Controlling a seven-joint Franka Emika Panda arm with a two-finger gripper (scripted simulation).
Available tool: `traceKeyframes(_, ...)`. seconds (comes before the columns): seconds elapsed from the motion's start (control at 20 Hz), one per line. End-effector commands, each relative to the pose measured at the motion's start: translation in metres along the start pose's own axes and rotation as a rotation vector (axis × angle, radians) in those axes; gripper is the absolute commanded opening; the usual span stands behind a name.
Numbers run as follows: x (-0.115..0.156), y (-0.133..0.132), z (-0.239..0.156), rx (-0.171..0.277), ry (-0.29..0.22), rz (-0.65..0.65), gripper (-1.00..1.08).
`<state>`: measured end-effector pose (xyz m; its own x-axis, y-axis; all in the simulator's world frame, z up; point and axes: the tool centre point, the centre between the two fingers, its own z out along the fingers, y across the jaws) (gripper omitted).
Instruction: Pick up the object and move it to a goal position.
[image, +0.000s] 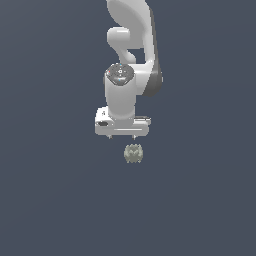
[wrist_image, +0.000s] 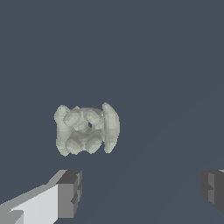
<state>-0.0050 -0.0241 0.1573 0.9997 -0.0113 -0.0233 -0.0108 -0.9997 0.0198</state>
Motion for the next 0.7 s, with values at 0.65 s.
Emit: traceKeyframes(0.65, 0.001, -0.012, -0.001, 0.034, 0.005, 0.032, 1.0)
